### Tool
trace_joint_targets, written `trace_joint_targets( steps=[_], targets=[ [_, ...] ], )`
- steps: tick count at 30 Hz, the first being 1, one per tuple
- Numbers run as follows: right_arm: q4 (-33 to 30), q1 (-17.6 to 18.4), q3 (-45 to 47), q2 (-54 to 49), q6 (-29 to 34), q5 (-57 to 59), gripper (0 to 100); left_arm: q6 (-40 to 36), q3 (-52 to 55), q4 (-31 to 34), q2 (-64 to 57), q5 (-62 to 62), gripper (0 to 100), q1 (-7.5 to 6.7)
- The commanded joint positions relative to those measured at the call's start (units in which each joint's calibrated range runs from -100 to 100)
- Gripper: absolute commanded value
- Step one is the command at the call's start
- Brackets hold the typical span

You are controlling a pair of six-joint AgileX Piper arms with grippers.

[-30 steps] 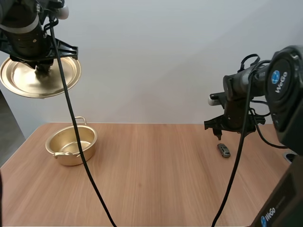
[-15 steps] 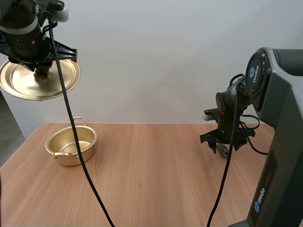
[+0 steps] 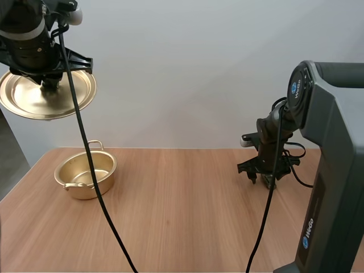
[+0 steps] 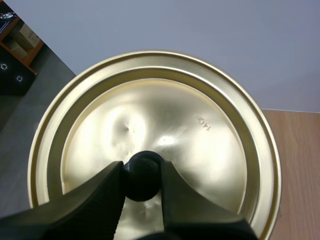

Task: Open the pot, put the car inside, and close it

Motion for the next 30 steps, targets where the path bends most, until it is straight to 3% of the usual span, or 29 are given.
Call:
trace_joint_targets(
  steps=[1,3,4,5,8,9,19,30],
  targets=[
    [-0.6,0.0,0.2,1.2,-0.1,0.7,100,0.1,-0.1,0.0,0.0,0.0,0,-0.03],
    [-0.8,0.0,0.2,1.7,-0.1,0.7,100,0.1,-0.1,0.0,0.0,0.0,0,-0.03],
    [-0.9,0.0,0.2,1.9,-0.1,0.7,91,0.1,-0.1,0.0,0.0,0.0,0,-0.03],
    [-0.9,0.0,0.2,2.0,-0.1,0.7,73,0.1,-0.1,0.0,0.0,0.0,0,-0.03],
    [-0.8,0.0,0.2,2.1,1.8,1.4,7,0.1,-0.1,0.0,0.0,0.0,0,-0.03],
    [-0.9,-0.1,0.2,2.1,3.0,2.1,0,0.4,-0.1,0.0,0.0,0.0,0,-0.03],
    [-1.3,-0.1,-0.2,2.0,4.0,0.5,0,2.0,-0.1,0.0,-1.8,0.0,0,-0.03],
    [-2.0,1.5,-11.2,-5.4,3.6,10.6,0,2.9,-0.1,0.2,-16.2,0.0,0,-0.03]
  ],
)
